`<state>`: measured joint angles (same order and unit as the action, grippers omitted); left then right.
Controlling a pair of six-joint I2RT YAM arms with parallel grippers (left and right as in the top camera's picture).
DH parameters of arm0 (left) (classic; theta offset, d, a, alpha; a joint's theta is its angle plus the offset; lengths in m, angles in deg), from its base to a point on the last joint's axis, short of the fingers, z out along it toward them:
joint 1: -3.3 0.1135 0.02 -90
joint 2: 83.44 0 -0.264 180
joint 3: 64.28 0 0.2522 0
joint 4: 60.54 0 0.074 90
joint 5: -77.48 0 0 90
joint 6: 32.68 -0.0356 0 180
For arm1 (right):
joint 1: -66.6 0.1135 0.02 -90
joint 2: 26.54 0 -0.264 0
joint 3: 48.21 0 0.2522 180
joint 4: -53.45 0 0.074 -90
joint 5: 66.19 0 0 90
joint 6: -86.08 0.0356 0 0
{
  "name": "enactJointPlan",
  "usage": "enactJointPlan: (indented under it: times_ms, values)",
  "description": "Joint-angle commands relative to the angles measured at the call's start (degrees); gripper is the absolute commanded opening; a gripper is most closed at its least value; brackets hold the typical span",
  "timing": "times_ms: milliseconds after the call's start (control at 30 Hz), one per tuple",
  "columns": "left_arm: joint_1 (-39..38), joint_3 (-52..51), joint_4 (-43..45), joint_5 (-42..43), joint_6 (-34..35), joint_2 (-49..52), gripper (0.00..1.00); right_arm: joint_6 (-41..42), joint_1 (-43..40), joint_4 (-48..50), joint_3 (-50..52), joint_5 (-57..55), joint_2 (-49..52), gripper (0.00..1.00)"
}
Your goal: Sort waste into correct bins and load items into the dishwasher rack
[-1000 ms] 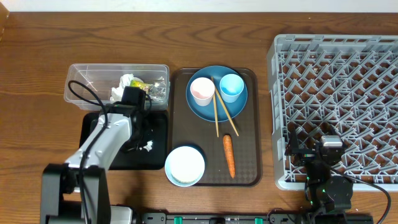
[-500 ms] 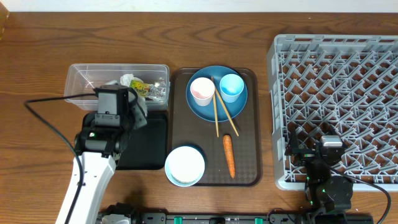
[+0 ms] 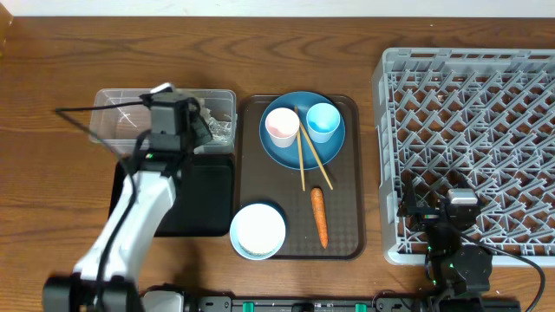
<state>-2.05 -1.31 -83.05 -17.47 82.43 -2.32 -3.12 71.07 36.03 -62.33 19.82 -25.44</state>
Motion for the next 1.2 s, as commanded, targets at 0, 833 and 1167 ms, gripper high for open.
enactJointPlan:
  times_ms: [0,833,1167]
  values:
    - [0.3,1.0,3.5,-3.1,-0.7,3.9,0.41,-0.5,-0.8,-0.2,0.0,0.0,-0.1,0.99]
    - [0.1,1.5,-49.0,24.6,-1.0,-30.8,0.62,-0.5,-0.7,-0.2,0.0,0.0,-0.1,0.99]
    - [0.1,0.6,-52.8,24.3,-1.0,-26.2,0.62,-0.5,-0.7,-0.2,0.0,0.0,-0.1,0.99]
